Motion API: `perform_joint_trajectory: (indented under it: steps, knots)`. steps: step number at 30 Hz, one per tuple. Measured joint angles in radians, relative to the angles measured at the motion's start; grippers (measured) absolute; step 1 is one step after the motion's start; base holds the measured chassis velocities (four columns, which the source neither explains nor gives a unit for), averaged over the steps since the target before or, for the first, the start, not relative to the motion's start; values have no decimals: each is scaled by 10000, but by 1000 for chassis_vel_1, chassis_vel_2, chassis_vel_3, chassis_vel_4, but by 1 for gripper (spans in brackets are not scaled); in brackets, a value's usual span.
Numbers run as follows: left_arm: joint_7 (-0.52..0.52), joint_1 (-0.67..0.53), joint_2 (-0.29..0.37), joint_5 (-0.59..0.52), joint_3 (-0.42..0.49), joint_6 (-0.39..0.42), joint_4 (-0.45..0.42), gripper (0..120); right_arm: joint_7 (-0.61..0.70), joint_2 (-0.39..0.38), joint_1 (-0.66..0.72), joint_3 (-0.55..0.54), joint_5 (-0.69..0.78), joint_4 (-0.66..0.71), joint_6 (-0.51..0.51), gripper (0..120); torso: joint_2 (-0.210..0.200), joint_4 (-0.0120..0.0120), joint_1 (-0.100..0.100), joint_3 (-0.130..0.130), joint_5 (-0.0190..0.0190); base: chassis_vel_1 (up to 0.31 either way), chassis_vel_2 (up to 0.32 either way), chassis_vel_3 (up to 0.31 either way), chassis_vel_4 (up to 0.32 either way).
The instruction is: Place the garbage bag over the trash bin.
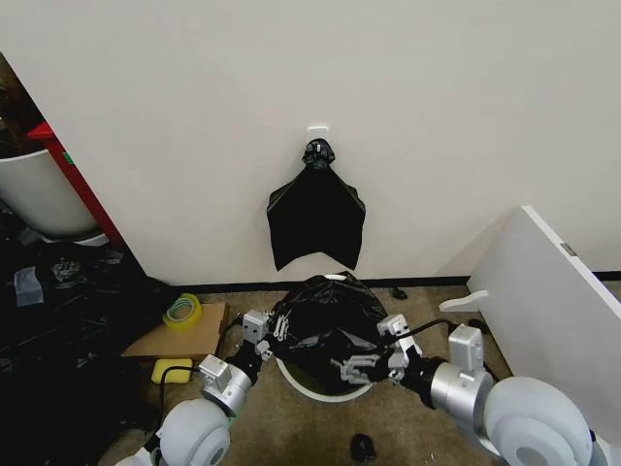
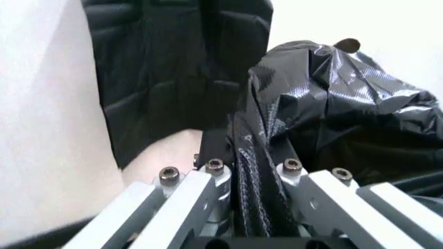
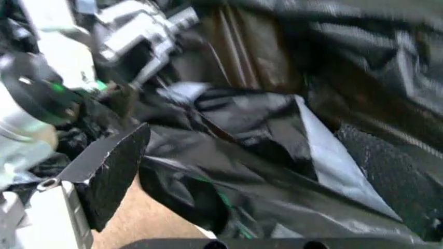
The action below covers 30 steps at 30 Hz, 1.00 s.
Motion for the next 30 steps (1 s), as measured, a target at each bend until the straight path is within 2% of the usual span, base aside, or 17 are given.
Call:
perform_joint_trajectory:
  steps: [11,17,19,20,22,24,26,27,30]
  knots:
    - [331,-59,88,319,40,-449,23,5,287,92,526,5,1222,-776,210,98,0,1,0,0,4,0,0,0,0]
    - [391,-47,100,337,76,-505,1,5,242,134,670,-145,1118,-1158,132,96,0,0,0,0,5,0,0,0,0]
    - [408,-16,116,342,84,-522,-39,5,180,146,769,-243,977,-1467,65,86,-1,1,0,0,5,0,0,0,0]
    - [408,-16,116,342,84,-522,-39,5,180,146,769,-243,977,-1467,65,86,-1,1,0,0,5,0,0,0,0]
    - [409,12,123,342,84,-528,-58,5,71,128,780,-287,876,-1597,7,75,0,1,0,0,4,0,0,0,0]
    - [409,21,125,341,83,-528,-66,5,40,126,780,-302,837,-1626,-6,72,0,1,0,0,4,0,0,0,0]
    - [408,32,145,330,80,-529,-82,5,-23,123,780,-334,788,-1683,-54,63,0,1,0,0,5,0,0,0,0]
    - [408,32,145,330,80,-529,-82,5,-23,123,780,-334,788,-1683,-54,63,0,1,0,0,5,0,0,0,0]
    - [396,19,148,313,82,-525,-83,5,-189,81,752,-366,785,-1657,-89,46,0,0,0,0,4,0,0,0,0]
